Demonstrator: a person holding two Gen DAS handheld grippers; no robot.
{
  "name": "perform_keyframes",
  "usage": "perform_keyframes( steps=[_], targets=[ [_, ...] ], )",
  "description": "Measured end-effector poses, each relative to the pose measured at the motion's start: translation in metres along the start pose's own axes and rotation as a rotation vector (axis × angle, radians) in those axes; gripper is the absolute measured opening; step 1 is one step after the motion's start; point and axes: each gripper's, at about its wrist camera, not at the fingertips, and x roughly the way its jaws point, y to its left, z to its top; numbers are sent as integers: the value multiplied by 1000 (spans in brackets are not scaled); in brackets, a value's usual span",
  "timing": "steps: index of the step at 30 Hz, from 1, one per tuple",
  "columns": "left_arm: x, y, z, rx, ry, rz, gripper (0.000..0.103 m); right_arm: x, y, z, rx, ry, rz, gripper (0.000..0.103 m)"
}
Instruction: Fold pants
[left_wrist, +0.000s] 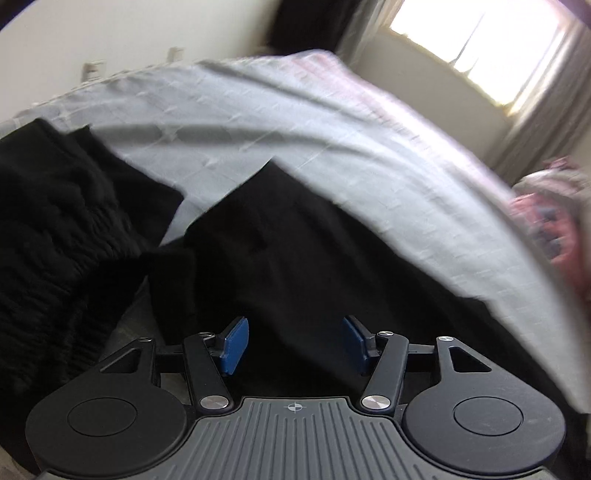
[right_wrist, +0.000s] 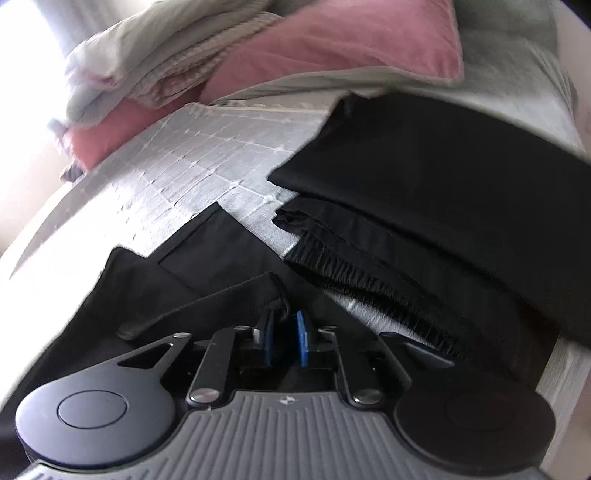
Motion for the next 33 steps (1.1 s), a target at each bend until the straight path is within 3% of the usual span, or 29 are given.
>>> perform_keyframes(
  steps=[1, 4, 6, 9, 12, 13, 14, 15, 17, 18, 19, 21, 25, 28, 29, 31, 33],
  targets=[
    [8, -2, -2, 3, 4, 43, 52, -5, 4, 0, -72, -37, -54, 75],
    [23, 1, -7, -44, -26, 62, 45, -12, 13, -3, -226, -76, -52, 81],
    [25, 4, -8, -63, -47, 55, 13, -16, 24, -10, -361, -108, -63, 91],
    [20, 6, -7, -88, -66, 40, 5, -20, 44, -23, -583, -196, -84, 94],
    [6, 6, -8, -83, -106, 45, 3, -11, 51, -24, -667, -215, -48, 100],
    [3, 7, -8, -84, -113, 45, 3, -1, 53, -21, -672, -186, -53, 99],
    [1, 8, -9, -87, -116, 43, 3, 11, 54, -18, -672, -152, -113, 99],
    [-2, 10, -10, -88, -112, 42, 3, 20, 54, -16, -668, -132, -186, 91],
    [-6, 10, -13, -65, -108, 55, 3, 20, 47, -13, -614, -116, -148, 75],
    [-9, 9, -14, -44, -107, 66, 3, 17, 43, -10, -571, -84, -102, 50],
    [-11, 7, -16, -22, -107, 77, 3, 11, 40, -8, -530, -64, -77, 41],
    [-15, 5, -16, 11, -106, 91, 3, -1, 35, -3, -500, -69, -84, 40],
    [-22, 3, -16, 32, -104, 102, 3, -30, 14, 7, -364, -80, -1, 40],
    [-19, 0, -14, 53, -100, 111, 3, -39, 7, 4, -346, -146, -78, 42],
    [-16, 0, -15, 58, -92, 114, 3, -37, 5, 3, -353, -166, -99, 46],
    [-12, 3, -16, 51, -76, 113, 3, -33, -1, 2, -338, -165, -89, 84],
    [-11, 6, -17, 44, -73, 107, 3, -37, -5, 0, -315, -172, 19, 85]
  ],
)
